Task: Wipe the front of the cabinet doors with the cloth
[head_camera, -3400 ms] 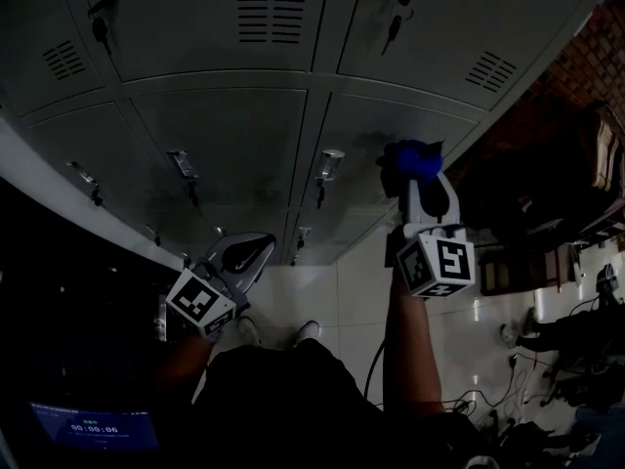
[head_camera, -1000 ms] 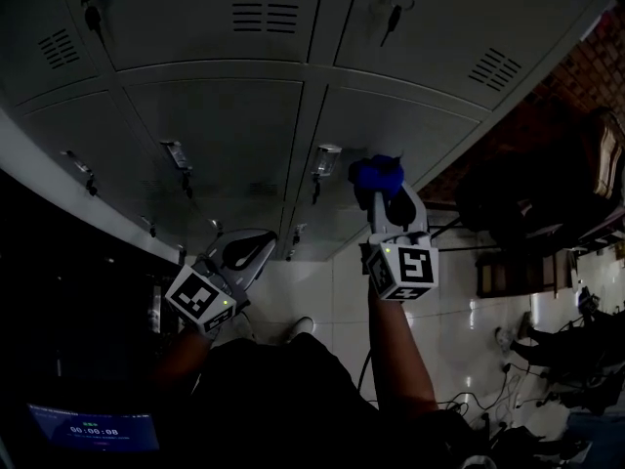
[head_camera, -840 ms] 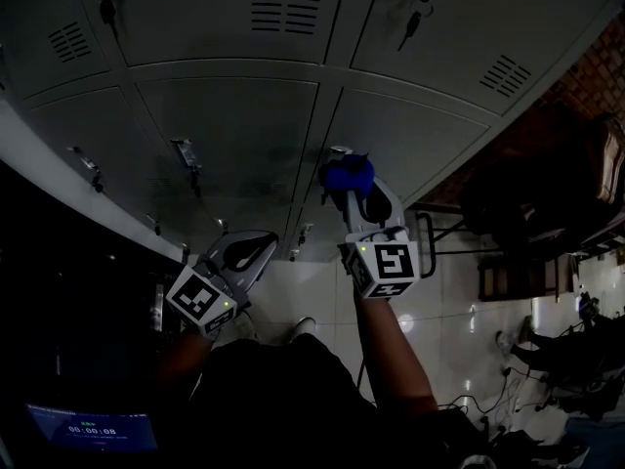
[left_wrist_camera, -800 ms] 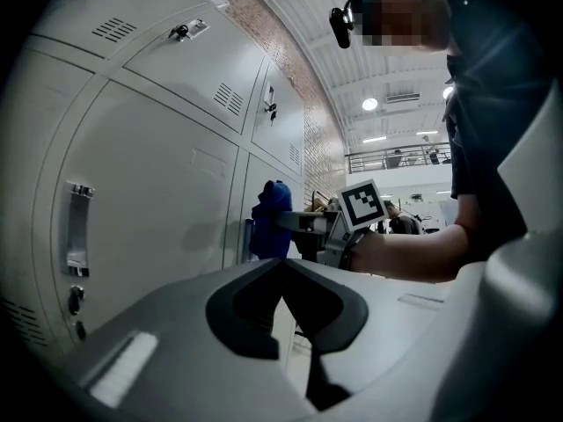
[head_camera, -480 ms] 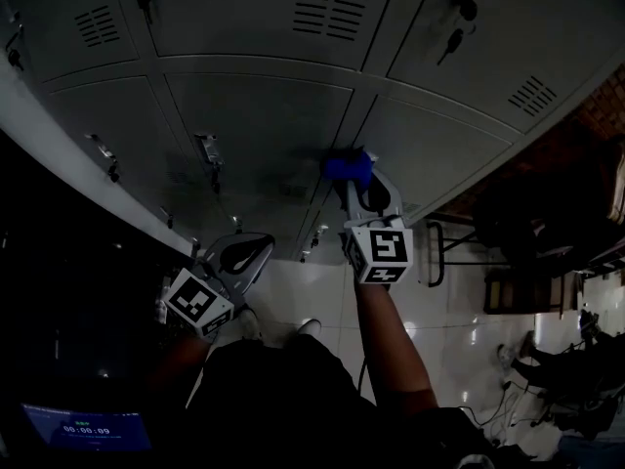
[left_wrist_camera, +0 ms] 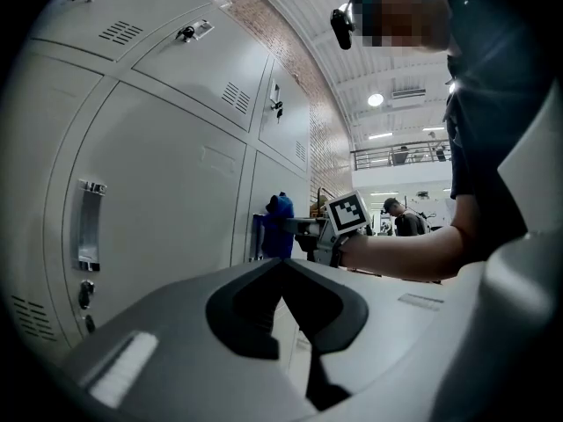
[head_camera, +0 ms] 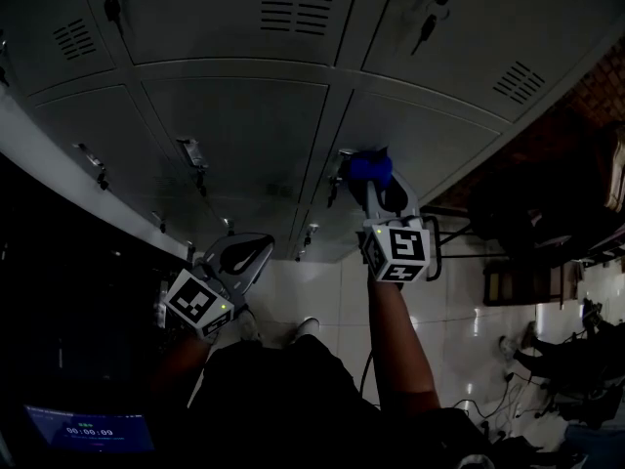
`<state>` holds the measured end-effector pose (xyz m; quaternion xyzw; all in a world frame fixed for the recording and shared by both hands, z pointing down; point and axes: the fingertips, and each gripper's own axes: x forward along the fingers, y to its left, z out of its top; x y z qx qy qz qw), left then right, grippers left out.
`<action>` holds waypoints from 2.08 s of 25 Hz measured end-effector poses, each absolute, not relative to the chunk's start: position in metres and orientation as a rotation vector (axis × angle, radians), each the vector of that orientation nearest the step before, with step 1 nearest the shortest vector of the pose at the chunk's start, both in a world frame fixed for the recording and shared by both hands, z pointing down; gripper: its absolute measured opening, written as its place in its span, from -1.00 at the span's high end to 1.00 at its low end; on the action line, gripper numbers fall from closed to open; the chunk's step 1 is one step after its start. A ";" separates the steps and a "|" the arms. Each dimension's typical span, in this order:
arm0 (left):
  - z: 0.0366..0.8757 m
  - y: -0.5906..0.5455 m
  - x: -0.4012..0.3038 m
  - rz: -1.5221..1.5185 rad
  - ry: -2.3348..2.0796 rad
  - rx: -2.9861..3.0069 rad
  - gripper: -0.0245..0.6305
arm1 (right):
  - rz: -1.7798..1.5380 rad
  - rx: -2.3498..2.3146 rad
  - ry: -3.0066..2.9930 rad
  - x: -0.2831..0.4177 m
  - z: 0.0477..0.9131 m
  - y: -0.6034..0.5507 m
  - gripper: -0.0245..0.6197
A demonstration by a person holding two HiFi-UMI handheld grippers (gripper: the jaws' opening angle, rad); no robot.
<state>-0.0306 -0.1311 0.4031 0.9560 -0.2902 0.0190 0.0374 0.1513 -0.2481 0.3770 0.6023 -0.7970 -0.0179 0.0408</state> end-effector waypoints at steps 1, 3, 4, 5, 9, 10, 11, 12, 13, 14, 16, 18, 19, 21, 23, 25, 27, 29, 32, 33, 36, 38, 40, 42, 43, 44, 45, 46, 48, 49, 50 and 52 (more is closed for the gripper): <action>0.403 -0.131 -0.026 0.057 -0.880 2.938 0.93 | -0.053 1.864 -2.427 0.162 0.378 -0.247 0.66; 0.405 -0.130 -0.015 0.060 -0.862 2.941 0.93 | -0.042 1.900 -2.396 0.184 0.380 -0.245 0.66; 0.406 -0.130 -0.011 0.064 -0.856 2.942 0.93 | -0.033 1.919 -2.380 0.195 0.382 -0.244 0.66; 0.407 -0.131 -0.006 0.068 -0.850 2.942 0.93 | -0.022 1.940 -2.363 0.206 0.384 -0.243 0.66; 0.410 -0.129 0.017 0.066 -0.820 2.941 0.93 | 0.002 2.015 -2.299 0.251 0.393 -0.238 0.66; 0.410 -0.129 0.024 0.066 -0.811 2.944 0.93 | 0.003 2.031 -2.286 0.262 0.394 -0.237 0.66; 0.410 -0.129 0.030 0.068 -0.804 2.946 0.93 | 0.005 2.045 -2.273 0.272 0.394 -0.236 0.66; 0.411 -0.129 0.036 0.070 -0.799 2.948 0.93 | 0.008 2.060 -2.259 0.282 0.395 -0.235 0.66; 0.412 -0.129 0.041 0.073 -0.795 2.949 0.93 | 0.011 2.074 -2.245 0.292 0.396 -0.234 0.66; 0.413 -0.128 0.046 0.075 -0.794 2.949 0.93 | 0.012 2.088 -2.232 0.302 0.397 -0.233 0.66; 0.414 -0.128 0.055 0.079 -0.793 2.947 0.93 | 0.006 2.109 -2.208 0.320 0.398 -0.231 0.66; 0.415 -0.126 0.062 0.081 -0.796 2.944 0.93 | 0.003 2.125 -2.192 0.334 0.398 -0.229 0.66; 0.416 -0.126 0.065 0.082 -0.799 2.942 0.93 | 0.005 2.133 -2.187 0.339 0.398 -0.228 0.66; 0.418 -0.125 0.069 0.085 -0.803 2.936 0.93 | 0.014 2.152 -2.179 0.349 0.399 -0.227 0.66; 0.420 -0.124 0.071 0.092 -0.804 2.928 0.93 | 0.030 2.170 -2.178 0.355 0.401 -0.225 0.66; 0.422 -0.121 0.071 0.097 -0.803 2.923 0.93 | 0.042 2.174 -2.191 0.352 0.403 -0.220 0.66; 0.424 -0.119 0.067 0.094 -0.802 2.921 0.93 | 0.048 2.149 -2.218 0.337 0.405 -0.212 0.66; 0.425 -0.118 0.060 0.087 -0.803 2.919 0.93 | 0.059 2.103 -2.262 0.310 0.408 -0.204 0.66; 0.426 -0.114 0.044 0.084 -0.807 2.918 0.93 | 0.071 2.004 -2.347 0.257 0.413 -0.199 0.66; 0.426 -0.113 0.037 0.084 -0.811 2.916 0.93 | 0.072 1.960 -2.380 0.236 0.415 -0.199 0.66; 0.426 -0.108 0.015 0.075 -0.837 2.907 0.93 | 0.063 1.810 -2.484 0.173 0.414 -0.201 0.66; 0.424 -0.103 0.001 0.065 -0.858 2.907 0.93 | 0.052 1.730 -2.537 0.137 0.412 -0.204 0.66; 0.421 -0.100 -0.015 0.063 -0.886 2.901 0.93 | 0.043 1.666 -2.572 0.108 0.411 -0.209 0.66; 0.419 -0.096 -0.031 0.066 -0.919 2.890 0.93 | 0.043 1.618 -2.582 0.087 0.415 -0.217 0.66; 0.418 -0.094 -0.038 0.067 -0.936 2.882 0.93 | 0.048 1.604 -2.579 0.080 0.418 -0.221 0.66; 0.417 -0.092 -0.045 0.068 -0.956 2.874 0.93 | 0.059 1.599 -2.573 0.076 0.422 -0.225 0.66; 0.417 -0.091 -0.053 0.069 -0.978 2.868 0.93 | 0.074 1.602 -2.564 0.075 0.426 -0.229 0.66; 0.417 -0.090 -0.059 0.072 -1.000 2.862 0.93 | 0.093 1.615 -2.551 0.076 0.430 -0.234 0.66; 0.418 -0.089 -0.069 0.077 -1.034 2.850 0.93 | 0.130 1.660 -2.518 0.086 0.437 -0.240 0.66; 0.418 -0.089 -0.073 0.078 -1.045 2.845 0.93 | 0.144 1.683 -2.502 0.093 0.439 -0.243 0.66; 0.419 -0.089 -0.075 0.079 -1.053 2.840 0.93 | 0.152 1.703 -2.491 0.101 0.441 -0.244 0.66; 0.420 -0.090 -0.076 0.082 -1.061 2.834 0.93 | 0.164 1.733 -2.476 0.115 0.443 -0.246 0.66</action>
